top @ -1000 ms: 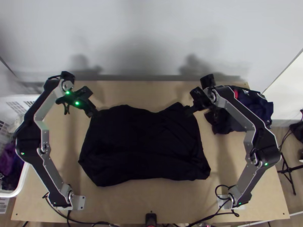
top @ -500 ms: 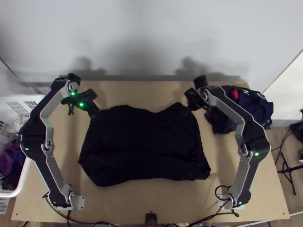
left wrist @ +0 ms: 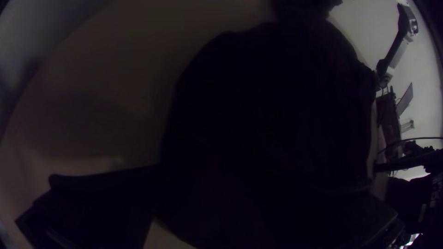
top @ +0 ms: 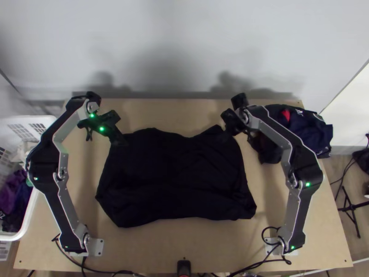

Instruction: Fold the t-shirt

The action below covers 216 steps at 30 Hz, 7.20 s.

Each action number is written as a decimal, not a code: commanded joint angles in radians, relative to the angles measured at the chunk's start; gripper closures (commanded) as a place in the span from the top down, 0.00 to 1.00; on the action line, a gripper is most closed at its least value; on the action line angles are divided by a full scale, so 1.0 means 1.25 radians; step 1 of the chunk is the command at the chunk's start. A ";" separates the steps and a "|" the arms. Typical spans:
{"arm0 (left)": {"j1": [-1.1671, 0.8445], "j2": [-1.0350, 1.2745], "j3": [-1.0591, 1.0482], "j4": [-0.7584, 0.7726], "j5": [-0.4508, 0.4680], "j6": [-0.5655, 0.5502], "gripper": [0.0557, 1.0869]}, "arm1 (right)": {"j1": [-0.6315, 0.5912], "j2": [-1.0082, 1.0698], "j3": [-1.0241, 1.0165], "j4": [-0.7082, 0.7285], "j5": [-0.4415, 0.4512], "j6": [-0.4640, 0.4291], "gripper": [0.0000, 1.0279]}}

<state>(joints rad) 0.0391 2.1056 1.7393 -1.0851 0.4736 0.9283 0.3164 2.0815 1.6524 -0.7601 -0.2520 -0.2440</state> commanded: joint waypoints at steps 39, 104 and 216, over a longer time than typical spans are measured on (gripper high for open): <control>-0.007 0.039 -0.005 0.097 -0.071 -0.024 0.04 | 0.032 0.023 -0.005 0.082 -0.001 -0.011 0.03; 0.170 -0.473 -0.475 -0.164 0.027 0.272 0.04 | 0.038 -0.541 -0.562 -0.129 -0.048 -0.096 0.03; 0.008 -0.719 -0.552 -0.125 0.051 0.046 0.95 | 0.234 -0.253 -0.215 -0.034 0.166 -0.071 0.17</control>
<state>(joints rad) 0.0505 1.2095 1.0489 -1.2423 0.5377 0.9836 0.6086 1.8191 1.3853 -0.8116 -0.0486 -0.3313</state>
